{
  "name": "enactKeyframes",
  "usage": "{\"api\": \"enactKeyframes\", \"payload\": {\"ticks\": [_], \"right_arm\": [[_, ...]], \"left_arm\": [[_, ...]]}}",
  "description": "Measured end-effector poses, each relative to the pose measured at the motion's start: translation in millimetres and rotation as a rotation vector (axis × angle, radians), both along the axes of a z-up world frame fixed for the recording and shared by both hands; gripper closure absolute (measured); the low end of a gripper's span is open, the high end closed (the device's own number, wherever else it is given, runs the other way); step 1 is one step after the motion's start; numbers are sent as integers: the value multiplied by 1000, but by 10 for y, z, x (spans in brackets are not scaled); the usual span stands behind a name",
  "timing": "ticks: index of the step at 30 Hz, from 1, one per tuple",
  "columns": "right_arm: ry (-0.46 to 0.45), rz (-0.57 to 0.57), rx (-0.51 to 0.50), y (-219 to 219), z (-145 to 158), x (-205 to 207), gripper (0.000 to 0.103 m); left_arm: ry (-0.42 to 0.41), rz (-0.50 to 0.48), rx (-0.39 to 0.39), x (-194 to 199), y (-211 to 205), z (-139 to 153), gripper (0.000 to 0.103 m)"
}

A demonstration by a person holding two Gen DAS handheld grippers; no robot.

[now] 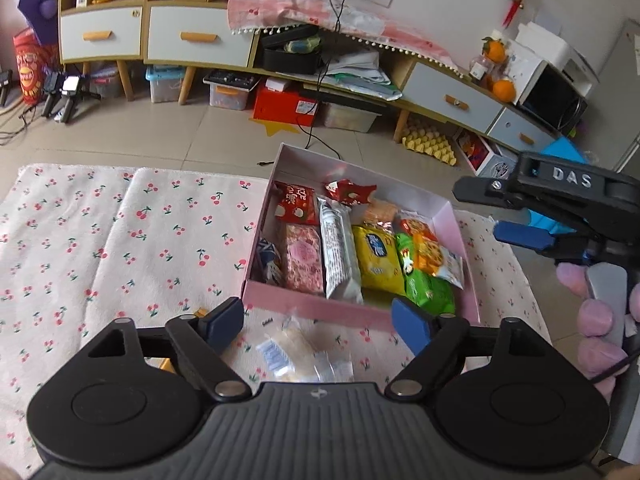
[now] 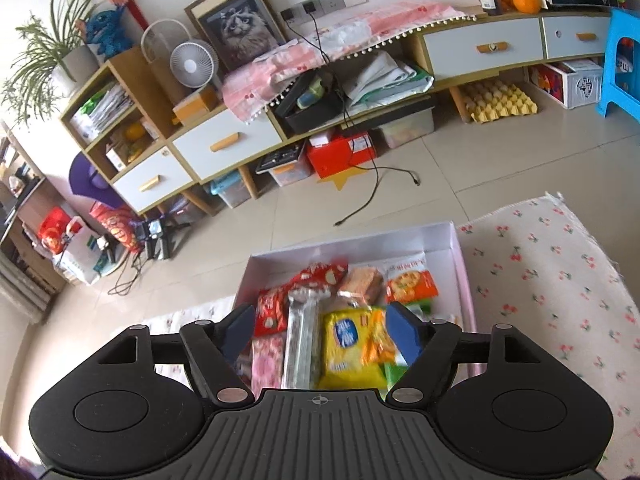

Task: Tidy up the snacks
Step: 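Withdraw both tools from the box toward the gold bar and bread bag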

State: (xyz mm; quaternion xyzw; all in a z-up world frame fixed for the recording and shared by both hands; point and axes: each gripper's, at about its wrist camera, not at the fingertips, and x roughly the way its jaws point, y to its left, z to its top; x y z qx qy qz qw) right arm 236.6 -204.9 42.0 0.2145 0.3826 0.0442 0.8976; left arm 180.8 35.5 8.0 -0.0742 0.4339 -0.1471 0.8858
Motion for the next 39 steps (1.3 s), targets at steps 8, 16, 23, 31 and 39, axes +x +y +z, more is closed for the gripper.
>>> {"api": "enactKeyframes", "payload": {"ticks": [8,16,23,31,39], "right_arm": [[-8,36,24,-129,79,-501,16],[1,46,13,-177,-1,-839,12],[35,76,-67,-82,-211,-1035,11],[47,134,-43,99,-417,-1146,11],[-9,242,-106,417,-628,-1188,7]], "left_arm": [[-27,42,45,-282,166,107,9],[-47,93,73,-444,383,117,3],[-38,110,62,-480,587,-96,2],[-109,118,133,-428,713,-355,2],[-186,-7,228,-428,613,-580,2]]}}
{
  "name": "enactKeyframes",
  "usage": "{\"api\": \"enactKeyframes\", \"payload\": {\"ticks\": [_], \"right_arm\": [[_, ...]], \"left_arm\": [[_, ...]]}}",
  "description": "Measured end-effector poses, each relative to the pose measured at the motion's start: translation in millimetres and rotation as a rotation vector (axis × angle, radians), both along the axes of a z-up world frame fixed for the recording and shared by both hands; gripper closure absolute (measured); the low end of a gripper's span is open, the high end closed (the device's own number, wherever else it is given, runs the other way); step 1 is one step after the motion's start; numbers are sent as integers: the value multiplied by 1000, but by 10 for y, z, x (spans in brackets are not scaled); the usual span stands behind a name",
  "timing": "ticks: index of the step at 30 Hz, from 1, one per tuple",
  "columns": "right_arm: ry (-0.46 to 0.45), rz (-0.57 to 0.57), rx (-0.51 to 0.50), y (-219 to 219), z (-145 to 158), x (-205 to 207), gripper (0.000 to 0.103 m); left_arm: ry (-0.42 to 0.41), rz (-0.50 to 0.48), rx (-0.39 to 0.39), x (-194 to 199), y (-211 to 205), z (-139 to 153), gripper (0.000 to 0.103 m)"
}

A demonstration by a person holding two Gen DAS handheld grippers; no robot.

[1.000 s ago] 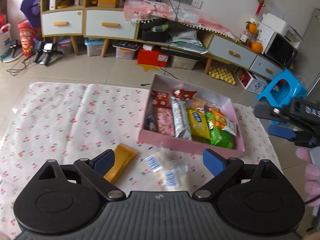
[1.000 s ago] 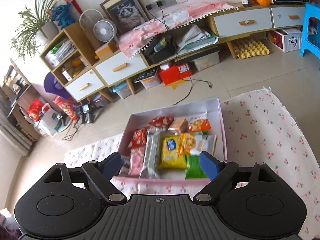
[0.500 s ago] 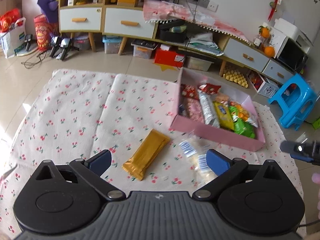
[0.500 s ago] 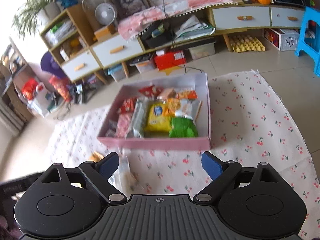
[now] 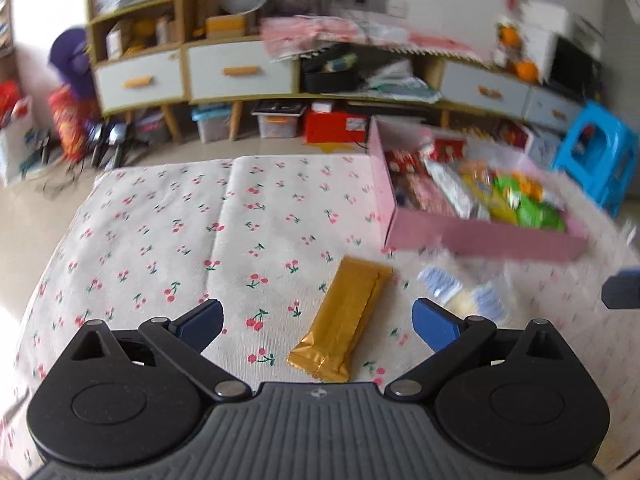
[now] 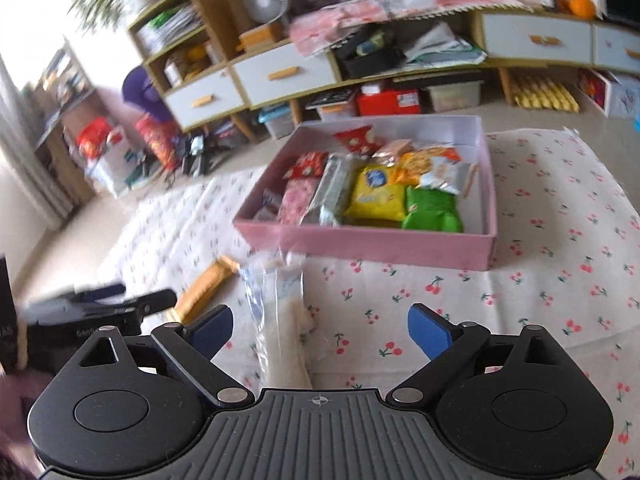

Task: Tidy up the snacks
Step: 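Withdraw both tools from the box toward the gold bar and bread bag, then grasp the gold wafer bar with the left tool while the right tool grasps the bagged bread roll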

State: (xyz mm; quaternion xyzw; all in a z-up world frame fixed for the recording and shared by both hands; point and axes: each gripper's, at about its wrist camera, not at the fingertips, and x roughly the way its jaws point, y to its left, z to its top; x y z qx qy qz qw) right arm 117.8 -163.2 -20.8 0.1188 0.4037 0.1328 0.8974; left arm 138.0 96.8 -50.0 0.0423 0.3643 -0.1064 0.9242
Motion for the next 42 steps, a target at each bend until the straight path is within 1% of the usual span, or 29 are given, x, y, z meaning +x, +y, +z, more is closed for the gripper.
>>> {"api": "enactKeyframes", "payload": {"ticks": [4,9,13,18,22,26,29,31,38,42], "right_arm": [[-10,70,-56,180,-177,-4,7],[9,89,-40,299,-279,5,7],[17,101,-76,396,-340,20,7],[47,128,-113,506,-418,44,7],[64,142,-173,592,-497,34,7],[61,136,-211,606,-532,29,9],[59,124,-202,580,-517,31,10],[59,115,-200,567,-510,39,14],[55,107,-199,557,-500,58,19],[48,114,-194,566,-483,49,26]], "left_arm": [[7,-51,70,5,-86,-124,5],[22,-71,100,22,-153,-181,9],[45,-59,101,80,-165,-238,14],[46,-41,84,104,-184,-243,14],[52,-29,67,142,-165,-252,15],[55,-36,52,146,-173,-236,23],[63,-43,40,157,-171,-229,28],[70,-40,31,165,-172,-226,30],[76,-50,24,152,-193,-205,40],[89,-52,21,172,-190,-189,44]]}}
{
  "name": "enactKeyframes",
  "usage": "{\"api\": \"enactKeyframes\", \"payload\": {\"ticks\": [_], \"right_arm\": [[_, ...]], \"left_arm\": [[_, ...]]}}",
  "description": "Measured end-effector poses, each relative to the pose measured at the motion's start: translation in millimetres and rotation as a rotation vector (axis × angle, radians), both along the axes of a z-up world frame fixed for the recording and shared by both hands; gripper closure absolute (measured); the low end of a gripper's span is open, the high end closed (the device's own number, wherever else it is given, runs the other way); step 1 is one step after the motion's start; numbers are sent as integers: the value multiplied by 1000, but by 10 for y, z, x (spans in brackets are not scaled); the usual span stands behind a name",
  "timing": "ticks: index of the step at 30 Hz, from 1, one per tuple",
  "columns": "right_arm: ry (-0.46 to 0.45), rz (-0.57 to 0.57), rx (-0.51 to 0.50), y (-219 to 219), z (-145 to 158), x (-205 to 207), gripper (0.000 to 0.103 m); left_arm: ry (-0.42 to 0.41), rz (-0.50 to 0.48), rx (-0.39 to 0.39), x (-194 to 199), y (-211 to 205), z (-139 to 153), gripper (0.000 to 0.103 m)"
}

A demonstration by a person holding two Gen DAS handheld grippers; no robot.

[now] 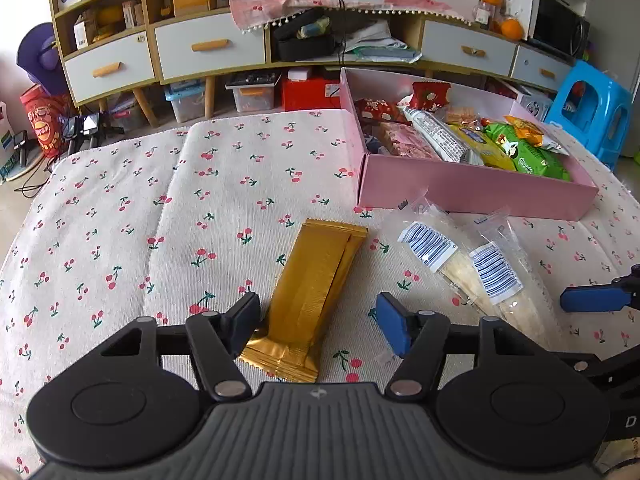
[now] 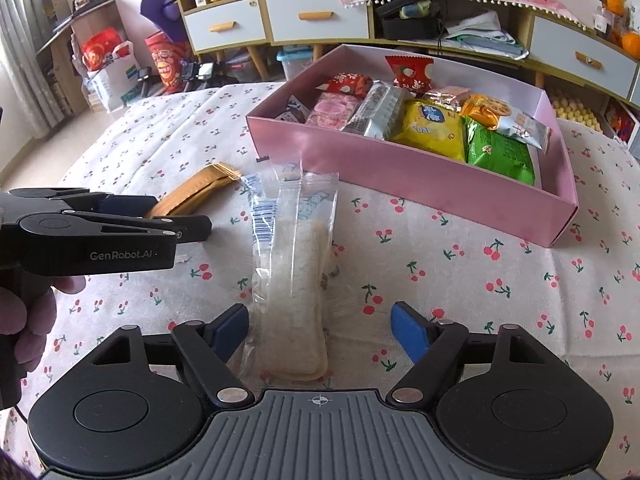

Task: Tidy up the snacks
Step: 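Grasp the gold wafer bar with the left tool while the right tool grasps the bagged bread roll, then carry the gold bar and bread bag into the pink box and open both tools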

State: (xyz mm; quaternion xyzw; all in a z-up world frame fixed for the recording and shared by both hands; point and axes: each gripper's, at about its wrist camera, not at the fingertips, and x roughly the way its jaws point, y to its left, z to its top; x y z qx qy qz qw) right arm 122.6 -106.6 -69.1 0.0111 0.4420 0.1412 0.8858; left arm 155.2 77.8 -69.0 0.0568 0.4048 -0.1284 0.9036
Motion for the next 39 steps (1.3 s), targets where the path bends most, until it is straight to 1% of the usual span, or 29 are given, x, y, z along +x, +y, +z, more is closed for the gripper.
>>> {"api": "enactKeyframes", "payload": {"ticks": [3,5,6,7,8,10,12,14,16,18,22,26,28,33,39], "right_arm": [[-3,0,7,1,9,3,33],[-3,1,15,-6,18,7,40],[-1,3,21,-11,24,9,45],[3,6,28,-16,29,8,51],[6,8,36,-19,33,4,54],[8,13,46,-26,45,-8,63],[6,19,50,-32,63,-18,66],[5,20,55,-38,80,-25,67],[8,22,66,-55,96,-31,70],[13,23,78,-74,118,-31,70],[51,10,120,-125,168,-17,71],[145,-47,209,-234,173,26,71],[176,-73,254,-297,174,44,71],[222,-125,336,-430,221,62,72],[265,-171,428,-572,336,71,72]], "left_arm": [[4,3,0,-1,6,7,51],[8,6,-1,-6,19,20,59],[10,9,-1,-7,21,25,61],[13,12,-1,-7,22,31,67],[17,16,-2,-6,23,36,70],[27,24,-7,-3,29,43,73],[36,31,-9,3,28,50,74],[44,40,-12,6,24,57,76],[54,53,-15,4,22,68,77],[67,64,-21,9,18,83,77],[99,85,-44,14,21,121,77],[126,111,-83,15,40,154,77],[140,125,-98,16,50,171,77],[167,149,-157,-3,101,247,77],[182,147,-190,-31,102,352,77]]}}
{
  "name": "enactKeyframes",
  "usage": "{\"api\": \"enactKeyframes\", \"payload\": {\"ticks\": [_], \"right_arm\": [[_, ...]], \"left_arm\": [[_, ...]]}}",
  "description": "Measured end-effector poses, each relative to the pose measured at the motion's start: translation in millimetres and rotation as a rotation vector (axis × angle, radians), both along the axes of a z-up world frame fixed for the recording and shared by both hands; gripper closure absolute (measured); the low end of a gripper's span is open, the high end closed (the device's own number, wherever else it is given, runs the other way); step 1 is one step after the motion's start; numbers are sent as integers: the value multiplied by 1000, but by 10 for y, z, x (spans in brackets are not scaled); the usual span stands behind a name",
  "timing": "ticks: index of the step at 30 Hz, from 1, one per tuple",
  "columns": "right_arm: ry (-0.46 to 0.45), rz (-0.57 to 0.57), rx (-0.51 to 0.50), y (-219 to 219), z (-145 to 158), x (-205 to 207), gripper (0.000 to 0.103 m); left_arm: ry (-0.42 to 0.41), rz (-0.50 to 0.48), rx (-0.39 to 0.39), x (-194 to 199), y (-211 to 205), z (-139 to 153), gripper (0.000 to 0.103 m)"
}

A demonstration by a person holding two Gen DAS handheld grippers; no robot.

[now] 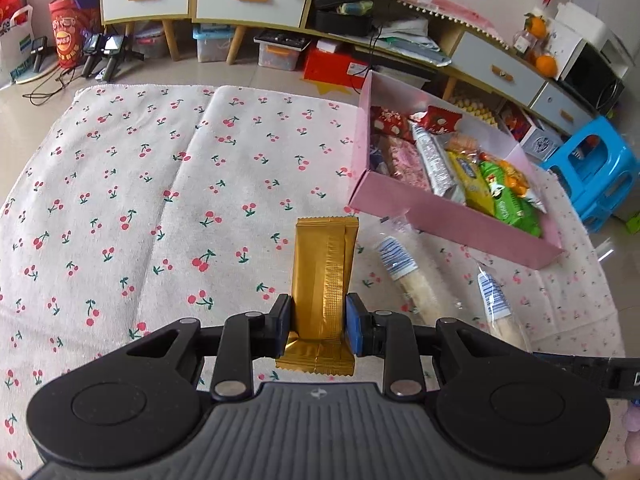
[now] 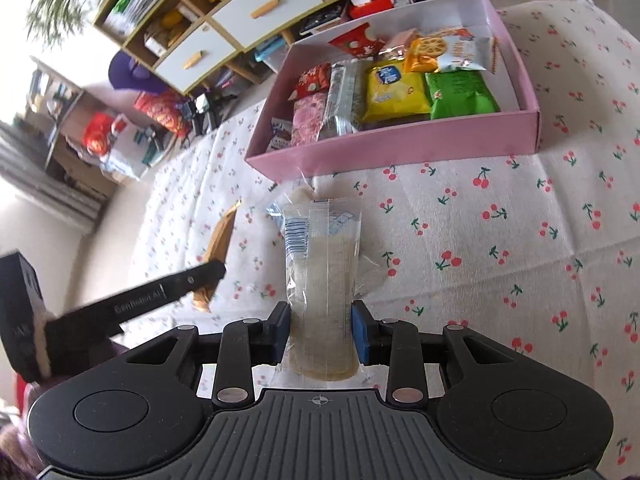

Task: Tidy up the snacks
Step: 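Carry the gold bar and bread bag into the pink box and open both tools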

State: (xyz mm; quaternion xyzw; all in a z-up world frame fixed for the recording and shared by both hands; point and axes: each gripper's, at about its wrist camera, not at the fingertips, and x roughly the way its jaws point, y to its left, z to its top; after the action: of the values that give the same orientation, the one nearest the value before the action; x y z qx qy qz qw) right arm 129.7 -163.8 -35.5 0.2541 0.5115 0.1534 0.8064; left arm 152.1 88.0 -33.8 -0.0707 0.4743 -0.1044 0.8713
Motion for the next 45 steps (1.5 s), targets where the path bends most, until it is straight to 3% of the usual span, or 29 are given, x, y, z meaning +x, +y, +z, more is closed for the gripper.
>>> {"api": "enactKeyframes", "payload": {"ticks": [13,23,32,45], "right_arm": [[-83,-108,71,-252,255,44,72],[-186,-188,100,-412,332,249,72],[-220,-263,127,-508,210,528,71],[-216,-243,32,-457,-53,1061,71]], "left_arm": [[-97,-5,-78,-44,-70,331,77],[-161,15,-132,214,-274,412,77],[-196,-33,-88,565,-612,344,77],[-223,-79,31,942,-869,136,77]]}}
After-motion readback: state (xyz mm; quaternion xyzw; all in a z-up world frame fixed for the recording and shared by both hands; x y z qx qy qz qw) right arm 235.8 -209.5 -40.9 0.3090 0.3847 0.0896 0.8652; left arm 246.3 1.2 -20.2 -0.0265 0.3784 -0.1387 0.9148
